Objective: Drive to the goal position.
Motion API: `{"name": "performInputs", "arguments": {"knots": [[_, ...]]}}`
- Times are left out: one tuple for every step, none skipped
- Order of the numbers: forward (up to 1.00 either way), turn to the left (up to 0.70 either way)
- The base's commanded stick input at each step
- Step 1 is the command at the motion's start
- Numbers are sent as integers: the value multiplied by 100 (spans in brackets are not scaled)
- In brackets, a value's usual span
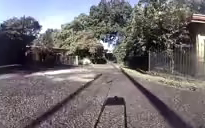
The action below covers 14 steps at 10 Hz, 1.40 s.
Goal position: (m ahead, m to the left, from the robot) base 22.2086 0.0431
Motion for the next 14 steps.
{"name": "performInputs", "arguments": {"knots": [[70, 0], [70, 0], [70, 0], [70, 0], [70, 0], [70, 0], [70, 0], [70, 0], [70, 0], [70, 0], [70, 0], [70, 0], [70, 0], [70, 0]]}}
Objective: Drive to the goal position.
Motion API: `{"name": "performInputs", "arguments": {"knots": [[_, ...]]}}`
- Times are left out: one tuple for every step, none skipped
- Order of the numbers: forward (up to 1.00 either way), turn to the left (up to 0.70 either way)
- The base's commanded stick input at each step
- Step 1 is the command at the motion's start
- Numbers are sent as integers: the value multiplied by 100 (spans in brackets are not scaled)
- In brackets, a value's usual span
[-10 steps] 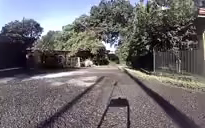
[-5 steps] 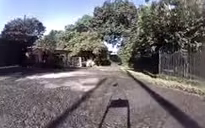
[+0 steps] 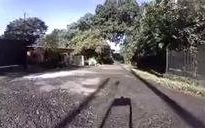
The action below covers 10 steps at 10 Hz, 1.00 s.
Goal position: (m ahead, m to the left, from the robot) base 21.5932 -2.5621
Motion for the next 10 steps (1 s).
{"name": "performInputs", "arguments": {"knots": [[70, 0], [70, 0], [70, 0], [70, 0], [70, 0], [70, 0], [70, 0], [70, 0], [70, 0], [70, 0]]}}
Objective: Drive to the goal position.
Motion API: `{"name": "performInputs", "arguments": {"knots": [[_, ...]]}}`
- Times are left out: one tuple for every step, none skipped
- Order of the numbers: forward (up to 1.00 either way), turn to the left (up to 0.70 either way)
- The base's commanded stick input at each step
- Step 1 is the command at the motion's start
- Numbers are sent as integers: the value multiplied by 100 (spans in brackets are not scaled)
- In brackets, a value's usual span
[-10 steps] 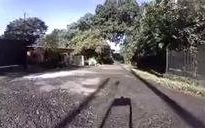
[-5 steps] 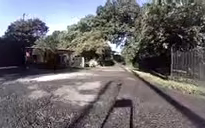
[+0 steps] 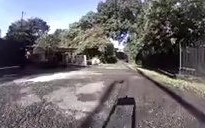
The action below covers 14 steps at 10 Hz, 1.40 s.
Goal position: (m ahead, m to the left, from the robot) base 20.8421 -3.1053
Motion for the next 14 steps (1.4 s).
{"name": "performInputs", "arguments": {"knots": [[70, 0], [70, 0], [70, 0], [70, 0], [70, 0], [70, 0], [70, 0], [70, 0], [70, 0], [70, 0], [70, 0], [70, 0], [70, -15], [70, -35]]}}
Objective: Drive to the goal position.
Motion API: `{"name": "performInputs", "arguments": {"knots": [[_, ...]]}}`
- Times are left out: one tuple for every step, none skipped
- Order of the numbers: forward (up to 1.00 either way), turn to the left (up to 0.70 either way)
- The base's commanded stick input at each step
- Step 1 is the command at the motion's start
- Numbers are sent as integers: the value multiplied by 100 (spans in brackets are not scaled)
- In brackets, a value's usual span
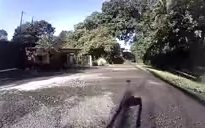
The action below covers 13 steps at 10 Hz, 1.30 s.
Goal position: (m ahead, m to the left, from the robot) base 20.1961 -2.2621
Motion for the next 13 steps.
{"name": "performInputs", "arguments": {"knots": [[70, -35], [70, -35], [70, -35], [70, -35], [70, -35], [70, -26], [70, -9], [70, 0], [70, 0], [70, 0], [70, 0], [70, 0], [70, 0]]}}
